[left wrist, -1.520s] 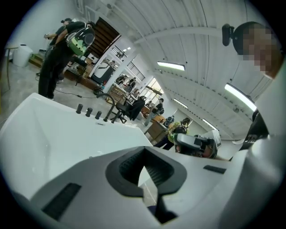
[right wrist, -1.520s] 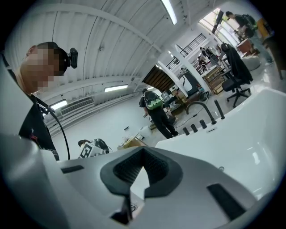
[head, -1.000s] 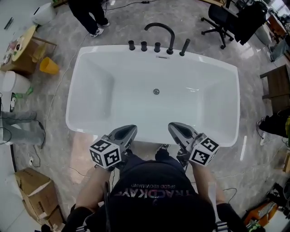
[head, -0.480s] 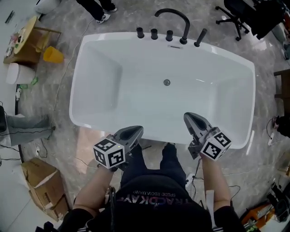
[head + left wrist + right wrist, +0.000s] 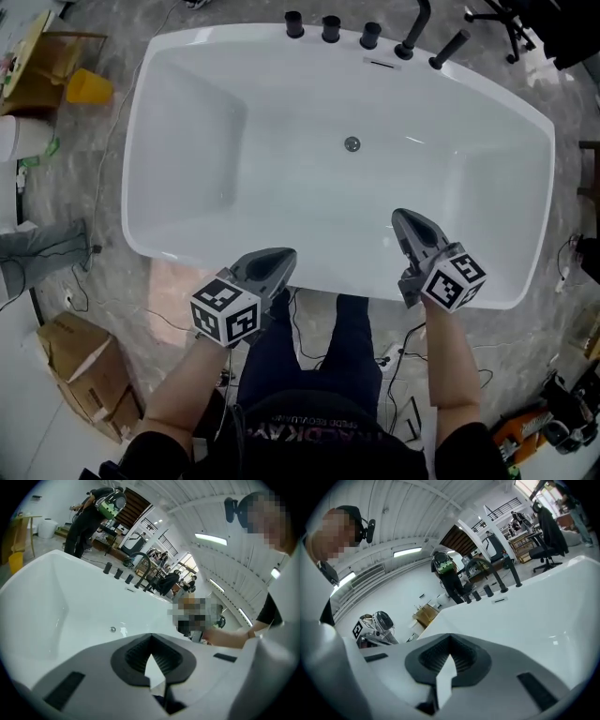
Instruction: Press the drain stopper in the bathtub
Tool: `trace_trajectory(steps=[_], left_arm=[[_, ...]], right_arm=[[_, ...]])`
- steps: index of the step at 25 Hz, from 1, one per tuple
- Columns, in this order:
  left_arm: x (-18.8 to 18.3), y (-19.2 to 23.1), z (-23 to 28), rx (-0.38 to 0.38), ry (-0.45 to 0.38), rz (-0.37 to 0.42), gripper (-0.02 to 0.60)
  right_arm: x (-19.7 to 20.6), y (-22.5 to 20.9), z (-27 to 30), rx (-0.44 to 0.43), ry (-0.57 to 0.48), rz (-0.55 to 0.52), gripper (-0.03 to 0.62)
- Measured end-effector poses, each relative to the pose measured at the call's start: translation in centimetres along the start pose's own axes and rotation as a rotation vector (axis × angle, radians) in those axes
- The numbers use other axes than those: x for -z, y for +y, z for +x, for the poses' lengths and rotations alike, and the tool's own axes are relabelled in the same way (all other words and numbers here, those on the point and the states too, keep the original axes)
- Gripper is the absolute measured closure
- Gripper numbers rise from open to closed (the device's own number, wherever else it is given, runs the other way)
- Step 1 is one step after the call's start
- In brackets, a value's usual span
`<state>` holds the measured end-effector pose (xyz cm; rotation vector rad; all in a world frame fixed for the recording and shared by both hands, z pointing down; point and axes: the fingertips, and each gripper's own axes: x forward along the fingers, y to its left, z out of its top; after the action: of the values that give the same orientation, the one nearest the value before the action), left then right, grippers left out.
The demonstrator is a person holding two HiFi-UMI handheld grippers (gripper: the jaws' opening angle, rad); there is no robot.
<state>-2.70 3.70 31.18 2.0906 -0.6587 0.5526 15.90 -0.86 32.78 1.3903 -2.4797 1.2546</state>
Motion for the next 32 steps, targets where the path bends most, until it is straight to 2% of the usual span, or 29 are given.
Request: trace_trajectory(steps=[6,9,11,15,19,21,28,32], left_arm=[[1.2,3.3,1.9,-0.028,0.029,0.092,0.577],[1.3,5.1,3.3,-0.028,0.015,0.139,0.577],[1.5,6.2,4.3,-0.035,0.006,0.215,0.577],[2.9,7.6,6.7,-0.032,0.041,0.432,0.577],[4.0,10.0,8.8,-0.042,0.053,0.536,0.577],[4.5,11.4,9.7,-0.051,0.053,0.546,0.577],[6.9,14.1,12.4,-0.038,0.059,0.513,0.577],[7.7,15.8,13.2,-0.043,0.048,0.484,0.577]], right_arm=[[2.7,-3.8,4.8,0.017,0.076,-0.054,0.582],[4.3,-6.6,7.6,0.054,0.116,-0.076,0.582],[5.2,-8.4,9.2,0.089,0.143,-0.104,0.582],[7.4,-11.9,12.2,0.14,0.192,-0.153,0.582],[9.7,-15.6,15.0,0.192,0.251,-0.185,0.58],[10.8,-17.6,16.5,0.223,0.27,-0.181,0.58],[14.8,-24.5,20.7,0.303,0.353,-0.205,0.579],[16.9,-28.3,23.3,0.342,0.369,-0.182,0.581]])
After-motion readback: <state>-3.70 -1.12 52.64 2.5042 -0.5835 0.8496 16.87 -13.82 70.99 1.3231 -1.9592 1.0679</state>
